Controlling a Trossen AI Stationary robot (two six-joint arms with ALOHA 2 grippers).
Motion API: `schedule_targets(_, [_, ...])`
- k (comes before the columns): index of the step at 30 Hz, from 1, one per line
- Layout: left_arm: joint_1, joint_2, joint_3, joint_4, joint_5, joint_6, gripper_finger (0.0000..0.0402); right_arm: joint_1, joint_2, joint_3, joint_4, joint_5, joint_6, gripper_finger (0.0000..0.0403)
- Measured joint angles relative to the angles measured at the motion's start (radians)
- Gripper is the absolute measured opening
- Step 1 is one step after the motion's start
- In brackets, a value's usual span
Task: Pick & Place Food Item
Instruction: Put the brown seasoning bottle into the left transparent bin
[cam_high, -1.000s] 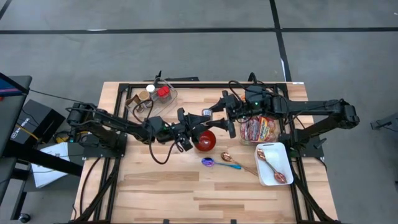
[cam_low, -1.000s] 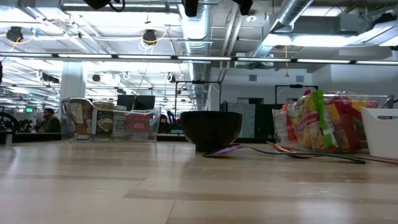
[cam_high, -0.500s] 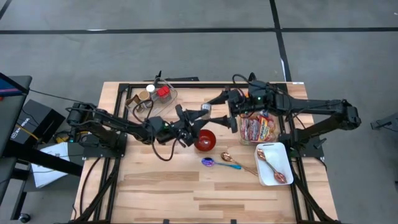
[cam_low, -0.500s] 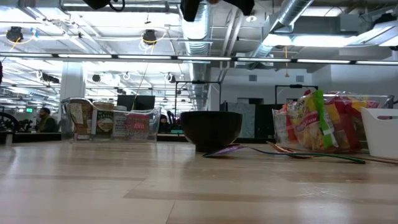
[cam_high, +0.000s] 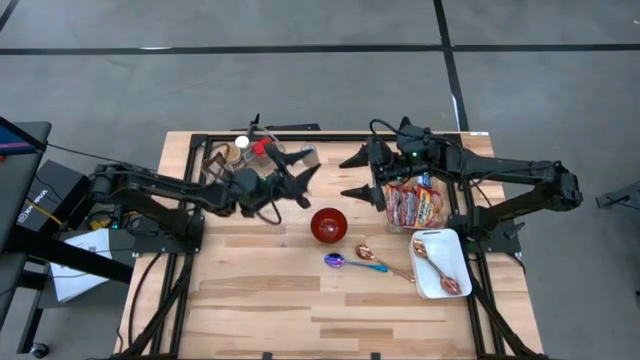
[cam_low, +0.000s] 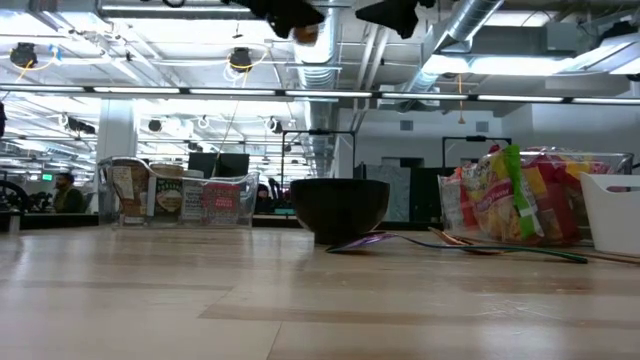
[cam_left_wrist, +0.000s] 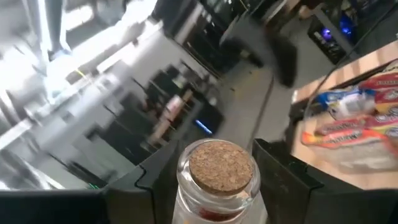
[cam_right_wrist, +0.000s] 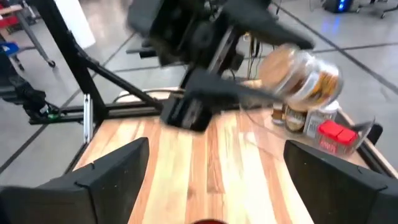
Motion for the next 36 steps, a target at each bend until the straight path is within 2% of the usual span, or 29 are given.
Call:
schedule_targets(3, [0.026,-0.074,-0.04,-0.095,0.025,-0.137,0.0173,-0.006,0.0,0.0,-0.047,0.0,-0.005,0.0365])
schedule_targets(6, [0.058,-0.154,-0.13,-0.109,0.025,-0.249,0.0173,-0.014,-0.007,0.0,-0.076,0.001,-0.022,0.0366])
schedule_targets(11, [0.14,-0.287,-0.28,-0.095,0.017,-0.478,0.0173,-0.021,-0.007,0.0,-0.08,0.0,-0.047,0.0366])
schedule_targets(16, [0.221,-0.351,-0.408,-0.035,-0.029,-0.687,0.0173,-0.025,-0.007,0.0,-0.085,0.0,-0.055,0.0366])
schedule_targets(22, [0.297,-0.342,-0.497,-0.004,-0.048,-0.899,0.0173,-0.025,-0.007,0.0,-0.099,0.0,-0.07,0.0366])
schedule_targets(30, [0.303,-0.285,-0.597,0.012,-0.179,-1.178,0.0173,-0.026,-0.007,0.0,-0.12,0.0,-0.081,0.0366])
schedule_targets(36, [0.3,-0.224,-0.613,0.021,-0.215,-1.284,0.0173,-0.034,-0.007,0.0,-0.12,0.0,-0.097,0.0366])
